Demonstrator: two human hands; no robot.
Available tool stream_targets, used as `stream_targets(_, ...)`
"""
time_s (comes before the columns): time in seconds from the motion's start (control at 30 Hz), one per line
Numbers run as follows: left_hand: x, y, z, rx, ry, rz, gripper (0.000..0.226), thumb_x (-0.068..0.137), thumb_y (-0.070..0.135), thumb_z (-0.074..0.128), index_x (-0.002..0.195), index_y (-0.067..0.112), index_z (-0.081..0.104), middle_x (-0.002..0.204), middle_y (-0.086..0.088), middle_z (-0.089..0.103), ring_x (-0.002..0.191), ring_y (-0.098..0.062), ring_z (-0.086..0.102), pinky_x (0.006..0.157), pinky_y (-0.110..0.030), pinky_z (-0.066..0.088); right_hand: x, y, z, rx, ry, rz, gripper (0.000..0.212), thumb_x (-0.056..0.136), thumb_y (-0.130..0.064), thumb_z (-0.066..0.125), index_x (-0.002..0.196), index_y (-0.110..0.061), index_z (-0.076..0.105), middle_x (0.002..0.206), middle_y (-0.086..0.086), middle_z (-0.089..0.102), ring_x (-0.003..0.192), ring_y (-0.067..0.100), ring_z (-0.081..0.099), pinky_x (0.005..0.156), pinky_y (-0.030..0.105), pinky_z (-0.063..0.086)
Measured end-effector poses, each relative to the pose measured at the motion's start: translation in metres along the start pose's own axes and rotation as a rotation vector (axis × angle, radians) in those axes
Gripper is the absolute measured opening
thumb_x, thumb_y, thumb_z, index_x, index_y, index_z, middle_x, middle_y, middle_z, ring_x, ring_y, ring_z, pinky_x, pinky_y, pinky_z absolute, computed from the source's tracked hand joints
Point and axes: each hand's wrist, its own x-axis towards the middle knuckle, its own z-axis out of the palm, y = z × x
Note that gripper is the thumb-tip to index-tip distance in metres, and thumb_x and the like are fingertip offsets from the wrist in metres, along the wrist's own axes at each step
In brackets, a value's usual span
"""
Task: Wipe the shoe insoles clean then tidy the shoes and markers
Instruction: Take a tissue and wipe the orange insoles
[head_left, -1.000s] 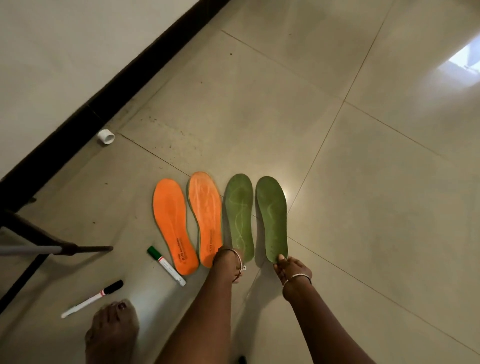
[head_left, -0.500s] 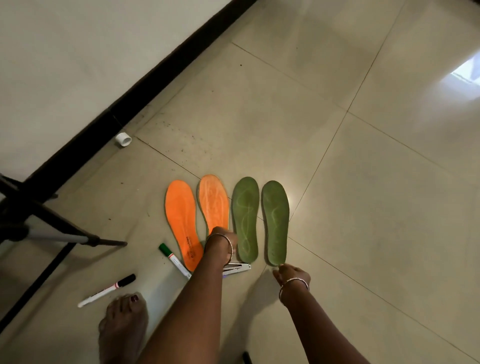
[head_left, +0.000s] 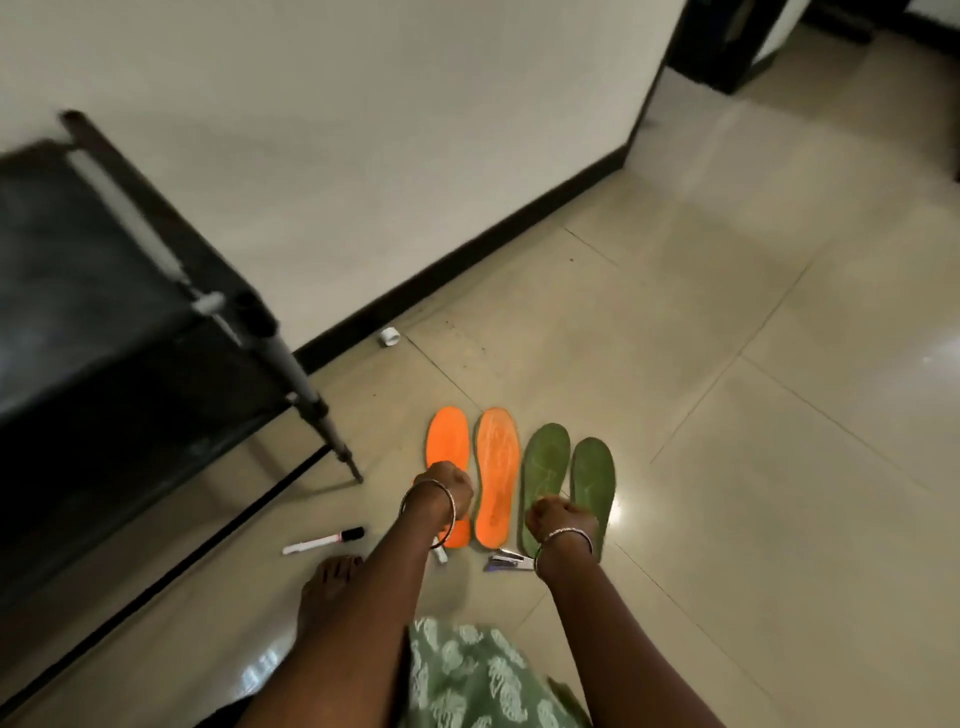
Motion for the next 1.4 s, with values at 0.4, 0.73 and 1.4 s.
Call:
stream_targets(0.4,-0.196,-0.038,-0.167,-0.257,0.435,0.161,0.024,0.08,0.019,0.052,0.088,0.007,0.071,0.097,-0.018,0.074,0.089,-0.036,0.072,0.078,-0.045,0.059,-0.233,-0.007,0.075,-0.108,-0.483,-0.206,0.025,0.09,0.012,0.055,0.073,-0.006,0.057,0.063,0.011,0.053,0.038,0.012,0.049,0.037,0.014,0.039)
stream_targets(0.73,-0.369,-0.178,-0.267,-0.555,0.906,0.215,0.023,0.094,0.013,0.06,0.077,0.026,0.067,0.077,-0.001,0.073,0.074,-0.015,0.072,0.08,-0.039,0.062,-0.435,0.079,0.086,-0.351,-0.993,-0.366,0.01,0.088,0.001,0.067,0.084,-0.007,0.067,0.066,0.005,0.062,0.051,0.012,0.052,0.048,0.023,0.044)
stream_targets(1.4,-0.425,-0.399,-0.315,-0.214,1.226,-0.365,0.053,0.093,0.042,0.064,0.139,0.028,0.04,0.139,-0.012,0.047,0.12,-0.037,0.056,0.088,-0.045,0.056,-0.566,0.24,0.127,-1.069,-1.349,-1.191,0.007,0.087,-0.02,0.074,0.094,-0.021,0.075,0.085,-0.011,0.069,0.08,0.001,0.063,0.067,0.005,0.045)
